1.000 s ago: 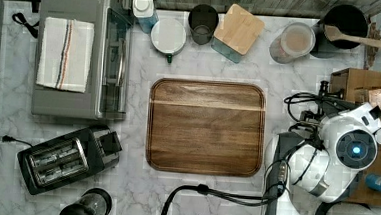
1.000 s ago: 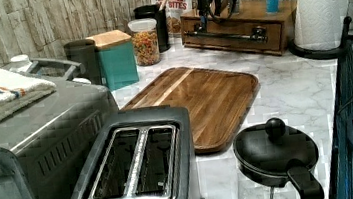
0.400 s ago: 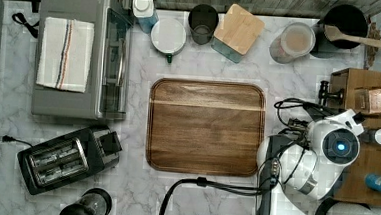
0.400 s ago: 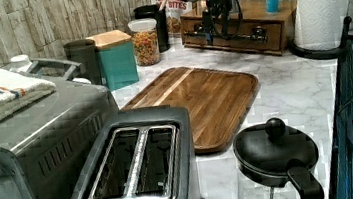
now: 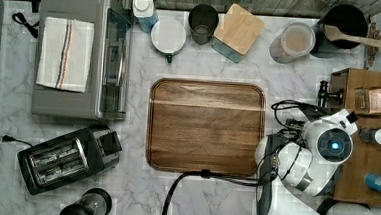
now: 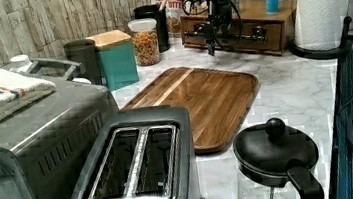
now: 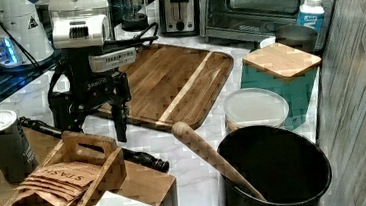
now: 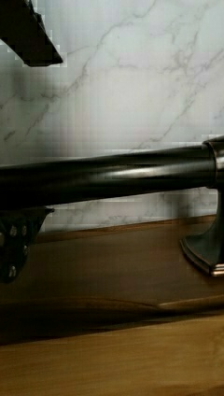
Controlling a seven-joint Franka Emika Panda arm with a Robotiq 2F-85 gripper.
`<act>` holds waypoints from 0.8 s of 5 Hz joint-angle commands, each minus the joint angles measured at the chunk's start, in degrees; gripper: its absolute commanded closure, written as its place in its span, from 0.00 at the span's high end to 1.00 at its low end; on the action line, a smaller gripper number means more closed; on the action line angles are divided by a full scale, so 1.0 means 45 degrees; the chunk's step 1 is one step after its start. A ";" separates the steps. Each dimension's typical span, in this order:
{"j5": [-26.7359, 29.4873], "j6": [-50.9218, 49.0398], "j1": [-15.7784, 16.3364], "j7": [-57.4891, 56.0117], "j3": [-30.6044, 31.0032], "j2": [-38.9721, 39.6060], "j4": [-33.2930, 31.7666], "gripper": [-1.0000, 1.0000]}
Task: Open the drawer.
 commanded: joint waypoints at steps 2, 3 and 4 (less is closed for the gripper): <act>0.3967 -0.5272 -0.1861 -0.4587 0.3361 0.0301 0.2579 1.00; 0.4374 -0.3758 -0.1252 -0.3746 0.3598 -0.0359 0.1155 1.00; 0.4277 -0.2240 -0.0071 -0.1987 0.3673 -0.0906 -0.0145 1.00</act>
